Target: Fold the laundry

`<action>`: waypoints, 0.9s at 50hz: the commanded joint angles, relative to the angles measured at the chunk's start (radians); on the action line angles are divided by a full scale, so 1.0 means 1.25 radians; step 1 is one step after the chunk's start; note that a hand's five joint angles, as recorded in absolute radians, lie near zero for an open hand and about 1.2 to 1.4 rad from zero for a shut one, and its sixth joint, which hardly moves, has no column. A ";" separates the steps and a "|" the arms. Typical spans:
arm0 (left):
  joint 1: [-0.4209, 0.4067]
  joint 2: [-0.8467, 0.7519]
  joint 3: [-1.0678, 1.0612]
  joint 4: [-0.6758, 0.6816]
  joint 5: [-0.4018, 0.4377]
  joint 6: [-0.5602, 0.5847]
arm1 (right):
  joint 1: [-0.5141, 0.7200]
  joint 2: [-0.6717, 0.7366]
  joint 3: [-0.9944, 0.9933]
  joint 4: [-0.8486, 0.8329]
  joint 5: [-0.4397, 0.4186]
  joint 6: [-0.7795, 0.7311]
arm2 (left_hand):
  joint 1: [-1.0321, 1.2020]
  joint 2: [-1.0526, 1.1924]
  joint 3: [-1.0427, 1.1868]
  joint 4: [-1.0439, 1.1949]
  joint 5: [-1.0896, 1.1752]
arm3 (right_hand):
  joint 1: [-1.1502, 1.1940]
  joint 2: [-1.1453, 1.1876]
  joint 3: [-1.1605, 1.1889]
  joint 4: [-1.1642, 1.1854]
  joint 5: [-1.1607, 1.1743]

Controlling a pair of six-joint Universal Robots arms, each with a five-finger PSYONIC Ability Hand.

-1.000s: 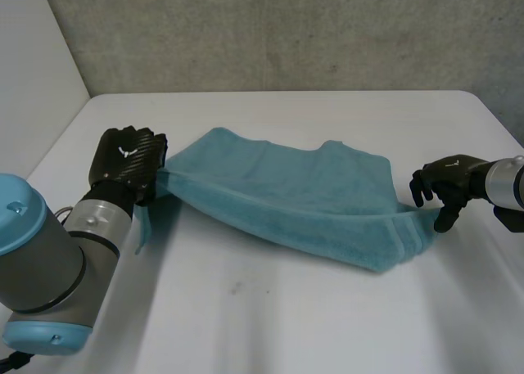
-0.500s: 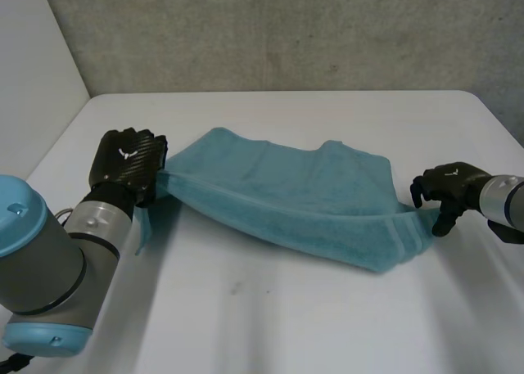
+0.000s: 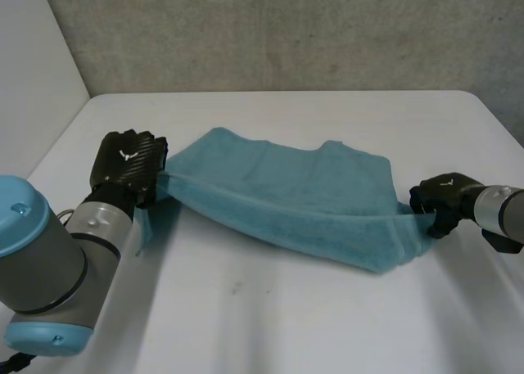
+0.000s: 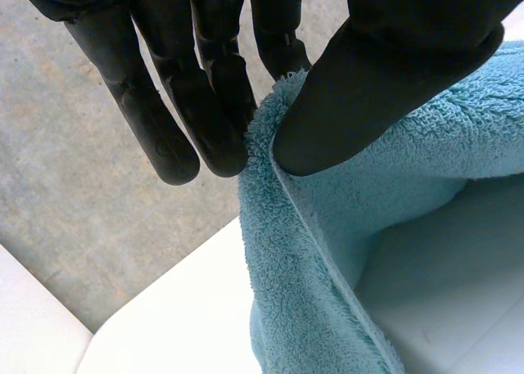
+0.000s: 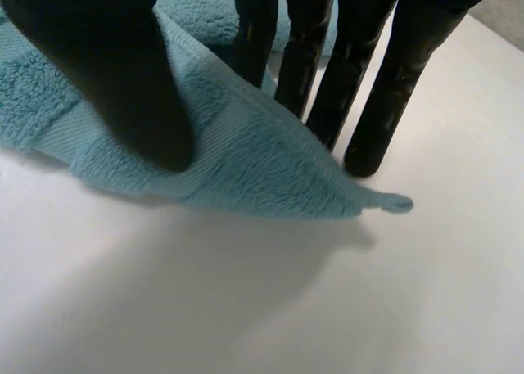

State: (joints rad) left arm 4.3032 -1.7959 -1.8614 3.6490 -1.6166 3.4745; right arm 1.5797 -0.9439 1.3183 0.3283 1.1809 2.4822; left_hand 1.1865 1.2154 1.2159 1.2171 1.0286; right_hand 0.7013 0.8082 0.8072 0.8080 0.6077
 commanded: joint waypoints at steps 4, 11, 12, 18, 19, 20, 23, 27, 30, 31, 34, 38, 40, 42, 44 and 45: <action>0.021 -0.057 0.010 0.006 0.000 0.001 | -0.002 0.003 0.018 -0.033 0.000 0.001 | 0.168 0.145 0.144 0.143 0.155 | 0.556 0.470 0.471 0.471 0.491; 0.041 -0.102 0.023 0.003 0.000 0.006 | -0.021 -0.094 0.044 -0.086 0.003 0.107 | -0.251 -0.274 -0.275 -0.276 -0.264 | 0.556 0.470 0.471 0.471 0.491; 0.041 -0.102 0.023 0.003 0.000 0.006 | -0.021 -0.094 0.044 -0.086 0.003 0.108 | -0.252 -0.275 -0.276 -0.277 -0.266 | 0.556 0.470 0.471 0.471 0.491; 0.056 -0.130 0.031 0.000 -0.001 0.005 | -0.040 -0.221 0.093 -0.173 0.000 0.218 | -0.360 -0.383 -0.384 -0.385 -0.374 | 0.556 0.470 0.471 0.471 0.491; 0.063 -0.137 0.032 -0.002 -0.001 0.006 | -0.041 -0.253 0.106 -0.180 0.000 0.229 | -0.363 -0.386 -0.386 -0.387 -0.376 | 0.556 0.470 0.471 0.471 0.491; 0.064 -0.137 0.032 -0.002 -0.001 0.006 | -0.041 -0.254 0.106 -0.180 0.000 0.229 | -0.363 -0.386 -0.386 -0.387 -0.376 | 0.556 0.470 0.471 0.471 0.491; 0.076 -0.151 0.037 -0.002 -0.001 0.004 | -0.041 -0.298 0.121 -0.182 -0.003 0.238 | -0.360 -0.383 -0.384 -0.385 -0.374 | 0.556 0.470 0.471 0.471 0.491; 0.082 -0.165 0.037 -0.003 -0.003 0.000 | -0.045 -0.336 0.138 -0.180 -0.001 0.238 | -0.360 -0.383 -0.384 -0.385 -0.374 | 0.556 0.470 0.471 0.471 0.491; 0.078 -0.156 0.029 -0.009 -0.003 -0.001 | -0.052 -0.355 0.152 -0.182 -0.001 0.237 | -0.360 -0.383 -0.384 -0.385 -0.374 | 0.556 0.470 0.471 0.471 0.491; 0.078 -0.156 0.029 -0.010 -0.003 -0.001 | -0.053 -0.356 0.152 -0.182 -0.001 0.237 | -0.360 -0.383 -0.384 -0.385 -0.374 | 0.556 0.470 0.471 0.471 0.491; 0.061 -0.139 0.023 -0.031 -0.003 -0.005 | -0.054 -0.358 0.160 -0.182 -0.001 0.238 | -0.360 -0.383 -0.384 -0.385 -0.374 | 0.556 0.470 0.471 0.471 0.491; 0.037 -0.097 0.010 -0.085 -0.003 -0.015 | -0.057 -0.362 0.164 -0.187 0.003 0.240 | -0.360 -0.383 -0.384 -0.385 -0.374 | 0.556 0.470 0.471 0.471 0.491; 0.030 -0.094 0.009 -0.104 -0.003 -0.020 | -0.060 -0.368 0.163 -0.193 0.005 0.242 | -0.358 -0.381 -0.382 -0.382 -0.371 | 0.556 0.470 0.471 0.471 0.491; 0.027 -0.092 0.008 -0.119 -0.003 -0.022 | -0.062 -0.380 0.163 -0.205 0.009 0.243 | -0.356 -0.379 -0.379 -0.380 -0.369 | 0.556 0.470 0.471 0.471 0.491; 0.025 -0.094 0.007 -0.130 -0.005 -0.025 | -0.071 -0.396 0.164 -0.218 0.011 0.244 | -0.356 -0.379 -0.379 -0.380 -0.369 | 0.556 0.470 0.471 0.471 0.491; 0.024 -0.097 0.003 -0.133 -0.009 -0.026 | -0.081 -0.409 0.165 -0.229 0.011 0.248 | -0.351 -0.374 -0.374 -0.375 -0.364 | 0.556 0.470 0.471 0.471 0.491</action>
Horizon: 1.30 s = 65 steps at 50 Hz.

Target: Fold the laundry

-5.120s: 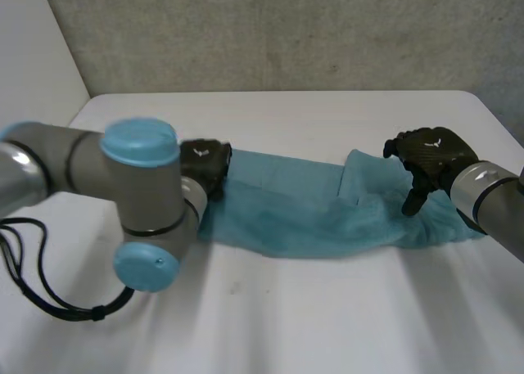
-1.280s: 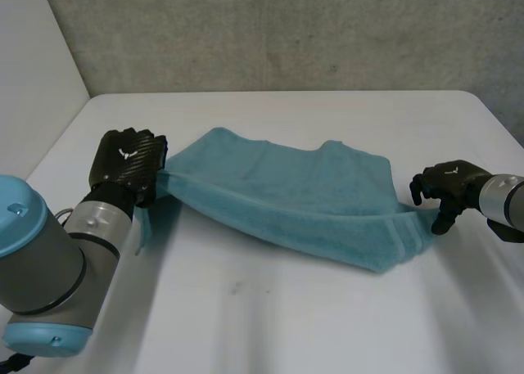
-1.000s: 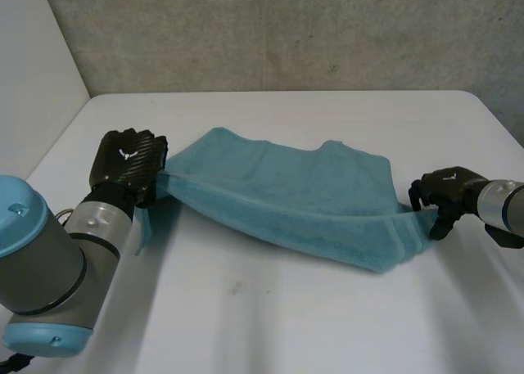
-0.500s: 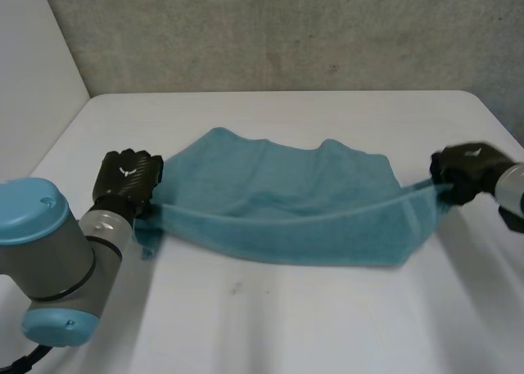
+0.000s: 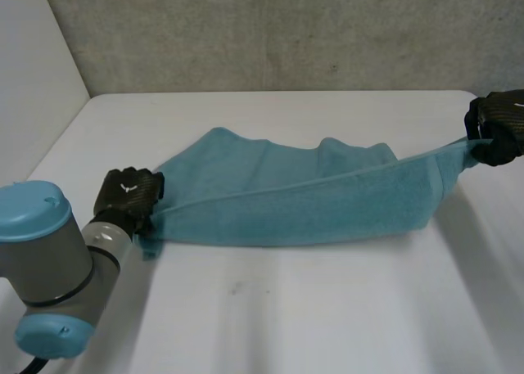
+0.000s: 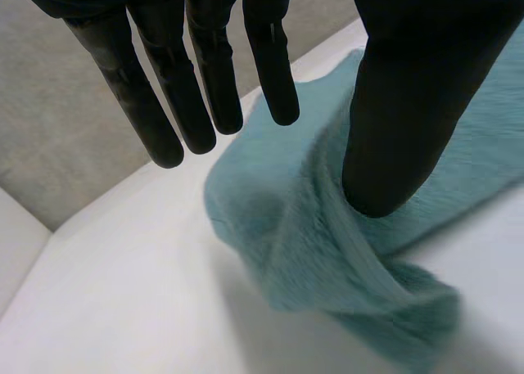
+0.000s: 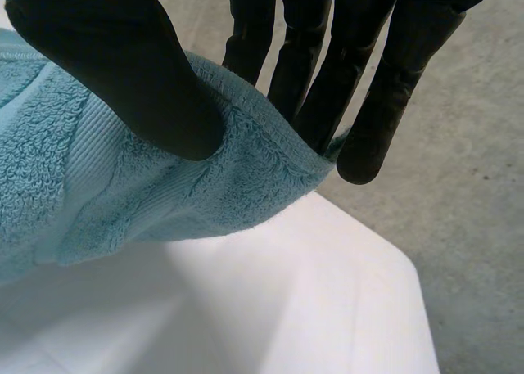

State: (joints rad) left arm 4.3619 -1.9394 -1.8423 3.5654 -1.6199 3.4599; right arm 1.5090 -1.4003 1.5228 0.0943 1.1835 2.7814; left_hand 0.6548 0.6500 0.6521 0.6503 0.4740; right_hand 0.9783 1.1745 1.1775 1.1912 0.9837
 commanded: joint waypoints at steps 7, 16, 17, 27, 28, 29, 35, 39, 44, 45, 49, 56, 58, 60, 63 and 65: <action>-0.008 -0.022 -0.009 -0.060 -0.006 -0.010 | -0.047 -0.068 0.008 -0.046 -0.001 0.040 | 0.182 0.186 0.185 0.186 0.187 | 0.334 0.177 0.175 0.164 0.190; 0.008 -0.065 0.036 0.015 -0.004 -0.012 | -0.057 -0.114 0.046 -0.045 -0.008 0.044 | 0.396 0.400 0.398 0.399 0.401 | 0.334 0.177 0.175 0.164 0.190; 0.007 -0.072 0.038 0.036 -0.004 -0.010 | -0.059 -0.123 0.054 -0.046 -0.010 0.044 | 0.452 0.456 0.454 0.456 0.457 | 0.334 0.177 0.175 0.164 0.190; 0.017 -0.071 0.041 0.048 -0.009 -0.001 | -0.083 -0.143 0.052 -0.044 -0.028 0.039 | 0.593 0.597 0.595 0.597 0.598 | 0.334 0.177 0.175 0.164 0.190; 0.026 -0.049 0.036 0.039 -0.009 -0.001 | -0.083 -0.144 0.043 -0.040 -0.035 0.033 | 0.593 0.597 0.595 0.597 0.598 | 0.334 0.177 0.175 0.164 0.190; 0.026 -0.049 0.036 0.039 -0.009 -0.001 | -0.083 -0.144 0.043 -0.040 -0.035 0.033 | 0.593 0.597 0.595 0.597 0.598 | 0.334 0.177 0.175 0.164 0.190; 0.044 0.172 0.033 -0.033 -0.004 0.007 | -0.084 -0.143 -0.050 0.078 -0.078 -0.027 | 0.593 0.597 0.595 0.597 0.598 | 0.334 0.177 0.175 0.164 0.190; 0.050 0.354 0.060 -0.140 0.006 0.032 | -0.095 -0.139 -0.128 0.236 -0.089 -0.161 | 0.593 0.597 0.595 0.597 0.598 | 0.334 0.177 0.175 0.164 0.190; 0.061 0.418 0.093 -0.272 0.046 0.070 | -0.094 -0.136 -0.152 0.383 -0.077 -0.330 | 0.593 0.597 0.595 0.597 0.598 | 0.334 0.177 0.175 0.164 0.190; 0.072 0.418 0.096 -0.310 0.065 0.082 | -0.092 -0.133 -0.148 0.422 -0.071 -0.386 | 0.593 0.597 0.595 0.597 0.598 | 0.334 0.177 0.175 0.164 0.190; 0.101 0.409 0.096 -0.369 0.094 0.105 | -0.086 -0.122 -0.126 0.477 -0.064 -0.452 | 0.593 0.597 0.595 0.597 0.598 | 0.334 0.177 0.175 0.164 0.190; 0.125 0.230 0.098 -0.410 0.114 0.162 | -0.021 0.039 -0.075 0.484 -0.006 -0.473 | 0.593 0.597 0.595 0.597 0.598 | 0.334 0.177 0.175 0.164 0.190; 0.127 0.187 0.104 -0.407 0.112 0.178 | -0.001 0.067 -0.077 0.479 0.026 -0.475 | 0.593 0.597 0.595 0.597 0.598 | 0.334 0.177 0.175 0.164 0.190; 0.127 0.140 0.119 -0.405 0.110 0.199 | 0.018 0.097 -0.087 0.462 0.058 -0.475 | 0.593 0.597 0.595 0.597 0.598 | 0.334 0.177 0.175 0.164 0.190; 0.126 0.055 0.173 -0.402 0.109 0.248 | 0.055 0.160 -0.130 0.416 0.117 -0.474 | 0.593 0.597 0.595 0.597 0.598 | 0.334 0.177 0.175 0.164 0.190; 0.123 0.013 0.216 -0.400 0.108 0.267 | 0.075 0.195 -0.165 0.390 0.142 -0.471 | 0.593 0.597 0.595 0.597 0.598 | 0.334 0.177 0.175 0.164 0.190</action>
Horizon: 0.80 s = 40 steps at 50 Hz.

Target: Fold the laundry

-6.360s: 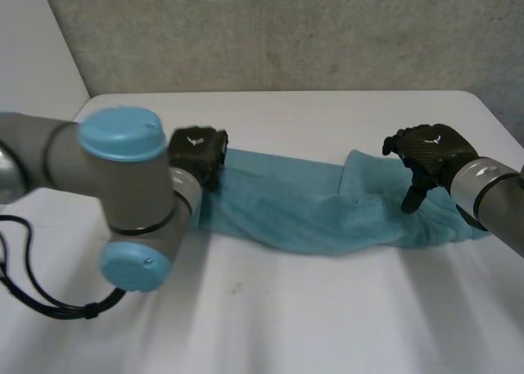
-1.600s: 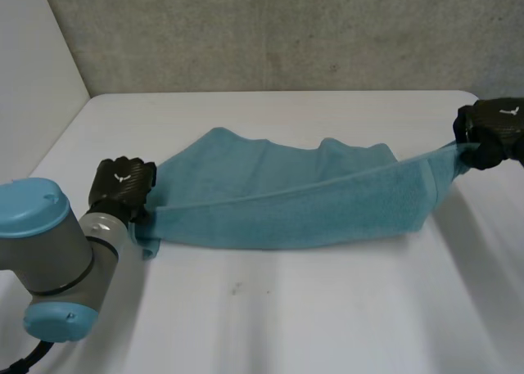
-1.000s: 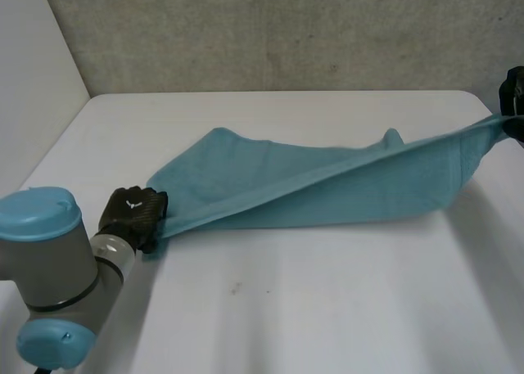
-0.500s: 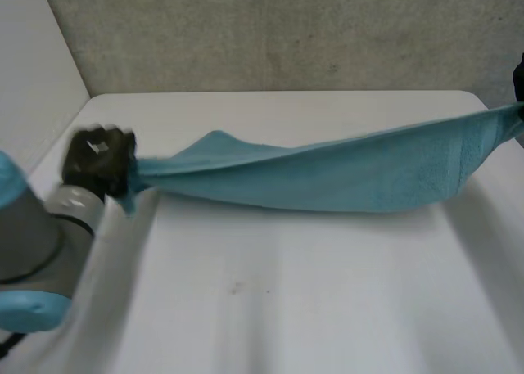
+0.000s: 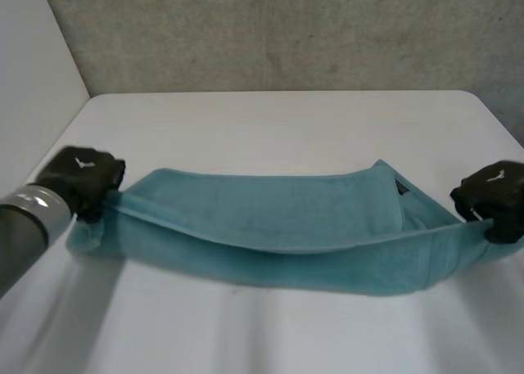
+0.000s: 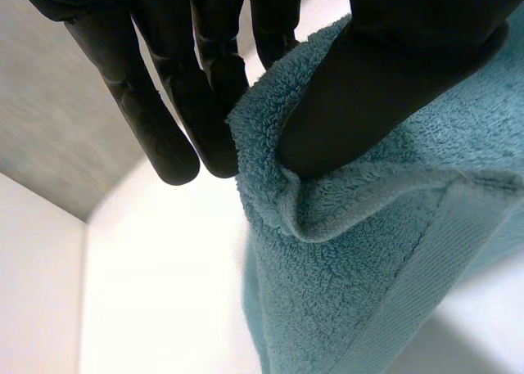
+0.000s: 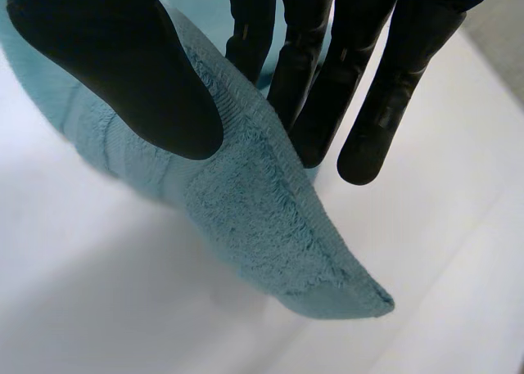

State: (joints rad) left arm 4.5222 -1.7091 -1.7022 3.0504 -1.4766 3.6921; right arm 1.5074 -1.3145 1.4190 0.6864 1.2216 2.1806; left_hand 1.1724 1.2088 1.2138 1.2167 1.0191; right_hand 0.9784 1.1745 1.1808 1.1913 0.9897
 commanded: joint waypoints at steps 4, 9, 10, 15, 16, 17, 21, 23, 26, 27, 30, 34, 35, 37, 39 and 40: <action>-0.017 -0.276 0.282 0.027 -0.010 0.091 | 0.134 0.218 -0.261 -0.167 0.171 0.031 | 0.179 0.150 0.146 0.144 0.162 | 0.334 0.177 0.172 0.164 0.186; -0.031 -0.319 0.491 0.154 -0.005 0.086 | 0.179 0.271 -0.561 -0.308 0.236 0.110 | 0.179 0.150 0.146 0.144 0.162 | 0.334 0.177 0.172 0.164 0.186; -0.038 -0.316 0.543 0.247 -0.007 0.082 | 0.188 0.272 -0.650 -0.371 0.250 0.141 | 0.179 0.150 0.146 0.144 0.162 | 0.334 0.177 0.172 0.164 0.186; -0.037 -0.266 0.590 0.574 0.002 0.031 | 0.200 0.239 -0.728 -0.602 0.261 0.235 | 0.179 0.150 0.146 0.144 0.162 | 0.334 0.177 0.172 0.164 0.186; -0.037 -0.266 0.590 0.575 0.002 0.031 | 0.200 0.239 -0.728 -0.603 0.261 0.235 | 0.179 0.150 0.146 0.144 0.162 | 0.334 0.177 0.172 0.164 0.186; -0.034 -0.248 0.589 0.653 0.001 0.004 | 0.202 0.189 -0.688 -0.676 0.263 0.257 | 0.179 0.150 0.146 0.144 0.162 | 0.334 0.177 0.172 0.164 0.186; -0.020 -0.232 0.586 0.626 -0.025 -0.043 | 0.198 0.035 -0.477 -0.829 0.252 0.269 | 0.179 0.150 0.146 0.144 0.162 | 0.334 0.177 0.172 0.164 0.186; -0.016 -0.232 0.576 0.580 -0.027 -0.062 | 0.196 0.020 -0.421 -0.834 0.245 0.269 | 0.179 0.150 0.146 0.144 0.162 | 0.334 0.177 0.172 0.164 0.186; 0.001 -0.229 0.521 0.510 -0.023 -0.130 | 0.199 0.029 -0.326 -0.813 0.216 0.274 | 0.179 0.150 0.146 0.144 0.162 | 0.334 0.177 0.172 0.164 0.186; 0.001 -0.229 0.521 0.510 -0.023 -0.130 | 0.199 0.029 -0.325 -0.813 0.216 0.274 | 0.179 0.150 0.146 0.144 0.162 | 0.334 0.177 0.172 0.164 0.186; 0.022 -0.219 0.446 0.491 -0.012 -0.199 | 0.198 0.029 -0.225 -0.793 0.175 0.278 | 0.179 0.150 0.146 0.144 0.162 | 0.334 0.177 0.172 0.164 0.186; 0.025 -0.219 0.317 0.491 0.014 -0.237 | 0.194 0.029 -0.084 -0.793 0.110 0.276 | 0.179 0.150 0.146 0.144 0.162 | 0.334 0.177 0.172 0.164 0.186; 0.021 -0.227 0.277 0.494 0.018 -0.234 | 0.193 0.029 -0.051 -0.790 0.101 0.277 | 0.179 0.150 0.146 0.144 0.162 | 0.334 0.177 0.172 0.164 0.186; 0.021 -0.232 0.244 0.496 0.022 -0.234 | 0.192 0.032 -0.016 -0.788 0.090 0.278 | 0.179 0.150 0.146 0.144 0.162 | 0.334 0.177 0.172 0.164 0.186; 0.021 -0.246 0.217 0.496 0.023 -0.234 | 0.192 0.047 0.012 -0.790 0.087 0.278 | 0.179 0.150 0.146 0.144 0.162 | 0.334 0.177 0.172 0.164 0.186; 0.021 -0.270 0.195 0.498 0.023 -0.233 | 0.191 0.081 0.034 -0.790 0.084 0.279 | 0.179 0.150 0.146 0.144 0.162 | 0.334 0.177 0.172 0.164 0.186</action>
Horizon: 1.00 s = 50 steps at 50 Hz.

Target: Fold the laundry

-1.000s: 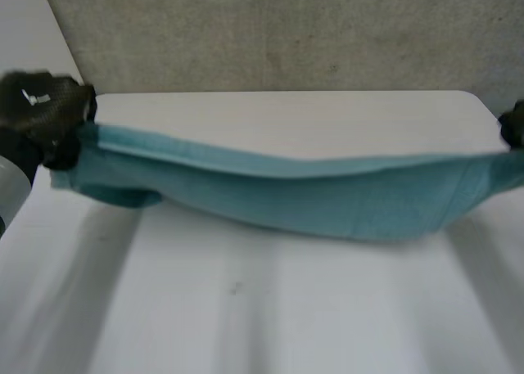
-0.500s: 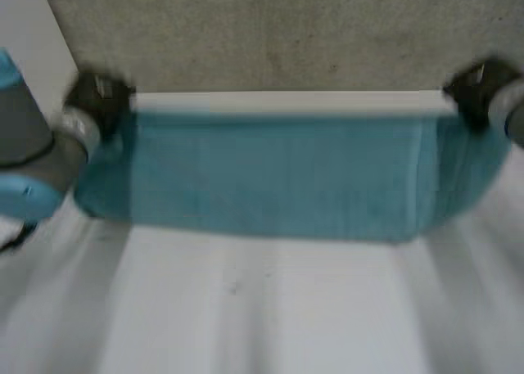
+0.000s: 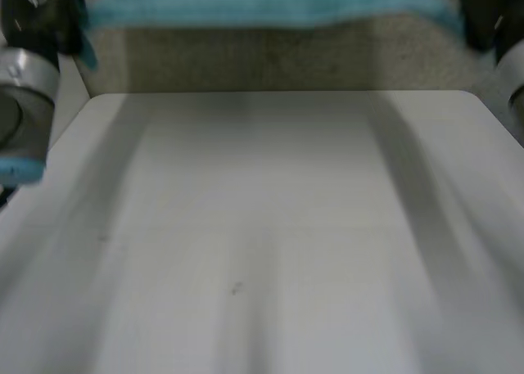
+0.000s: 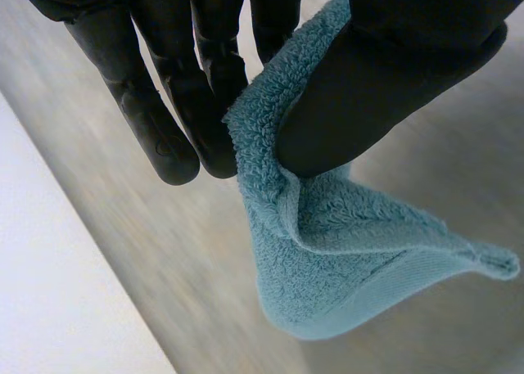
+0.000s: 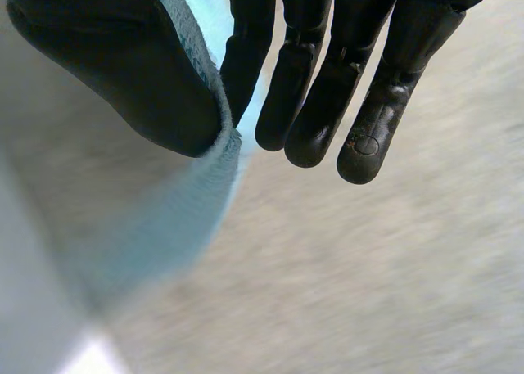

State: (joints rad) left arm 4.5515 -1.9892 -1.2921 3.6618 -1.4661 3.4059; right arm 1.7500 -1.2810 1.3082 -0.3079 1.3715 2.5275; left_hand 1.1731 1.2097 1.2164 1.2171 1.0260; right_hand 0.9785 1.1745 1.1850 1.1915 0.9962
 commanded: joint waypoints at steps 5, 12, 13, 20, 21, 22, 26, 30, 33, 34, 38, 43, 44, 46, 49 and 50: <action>-0.004 -0.103 -0.169 -0.001 0.008 -0.003 | -0.005 0.174 0.158 0.020 -0.031 0.000 | 0.179 0.149 0.144 0.143 0.157 | 0.334 0.177 0.169 0.164 0.180; -0.003 -0.128 -0.225 -0.008 0.006 0.022 | -0.003 0.230 0.173 0.106 -0.033 -0.002 | 0.179 0.149 0.144 0.143 0.157 | 0.334 0.177 0.169 0.164 0.180; -0.001 -0.124 -0.244 -0.008 0.005 0.039 | -0.006 0.231 0.176 0.127 -0.037 -0.002 | 0.179 0.149 0.144 0.143 0.157 | 0.334 0.177 0.169 0.164 0.180; 0.007 -0.064 -0.310 -0.005 0.002 0.104 | -0.043 0.220 0.194 0.173 -0.042 0.007 | 0.179 0.149 0.144 0.143 0.157 | 0.334 0.177 0.169 0.164 0.180; 0.007 -0.050 -0.322 -0.005 0.003 0.108 | -0.050 0.210 0.201 0.174 -0.043 0.011 | 0.179 0.149 0.144 0.143 0.157 | 0.334 0.177 0.169 0.164 0.180; 0.007 -0.040 -0.332 -0.005 0.003 0.109 | -0.056 0.194 0.208 0.174 -0.043 0.026 | 0.179 0.149 0.144 0.143 0.157 | 0.334 0.177 0.169 0.164 0.180; 0.006 -0.022 -0.344 -0.005 0.003 0.109 | -0.075 0.174 0.217 0.173 -0.053 0.083 | 0.179 0.149 0.144 0.143 0.157 | 0.334 0.177 0.169 0.164 0.180; 0.005 -0.019 -0.346 -0.005 0.005 0.109 | -0.109 0.173 0.222 0.173 -0.082 0.191 | 0.179 0.149 0.144 0.143 0.157 | 0.059 -0.097 -0.106 -0.111 -0.094; 0.005 -0.022 -0.344 -0.005 0.003 0.108 | -0.133 0.173 0.217 0.174 -0.079 0.236 | 0.179 0.149 0.144 0.143 0.157 | -0.142 -0.298 -0.307 -0.312 -0.295; 0.005 -0.022 -0.344 -0.005 0.003 0.108 | -0.134 0.173 0.217 0.174 -0.079 0.236 | 0.179 0.149 0.144 0.143 0.157 | -0.142 -0.299 -0.307 -0.312 -0.295; 0.007 -0.027 -0.344 -0.004 0.003 0.106 | -0.163 0.174 0.219 0.181 -0.082 0.254 | 0.179 0.149 0.144 0.143 0.157 | -0.210 -0.366 -0.375 -0.380 -0.363; 0.008 -0.030 -0.342 -0.004 0.003 0.105 | -0.186 0.178 0.213 0.197 -0.087 0.254 | 0.179 0.149 0.144 0.143 0.157 | -0.210 -0.367 -0.375 -0.380 -0.364; 0.008 -0.030 -0.342 -0.004 0.003 0.105 | -0.186 0.178 0.213 0.197 -0.087 0.254 | 0.179 0.149 0.144 0.143 0.157 | -0.210 -0.367 -0.375 -0.380 -0.364; 0.008 -0.031 -0.341 -0.003 0.003 0.105 | -0.208 0.188 0.206 0.222 -0.097 0.257 | 0.179 0.149 0.144 0.143 0.157 | -0.212 -0.369 -0.377 -0.383 -0.366; 0.008 -0.031 -0.341 -0.001 0.003 0.105 | -0.218 0.209 0.200 0.251 -0.128 0.261 | 0.179 0.149 0.144 0.143 0.157 | -0.215 -0.371 -0.380 -0.385 -0.368; 0.008 -0.031 -0.341 -0.001 0.003 0.105 | -0.218 0.209 0.200 0.251 -0.128 0.261 | 0.179 0.149 0.144 0.143 0.157 | -0.215 -0.371 -0.380 -0.385 -0.368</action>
State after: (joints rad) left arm 4.5618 -2.0271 -1.7194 3.6581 -1.4619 3.5376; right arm 1.5033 -1.0501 1.5708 -0.0449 1.2527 2.8531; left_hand 1.1731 1.2100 1.2164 1.2171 1.0260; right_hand 0.5794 0.6728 0.6602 0.6543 0.4778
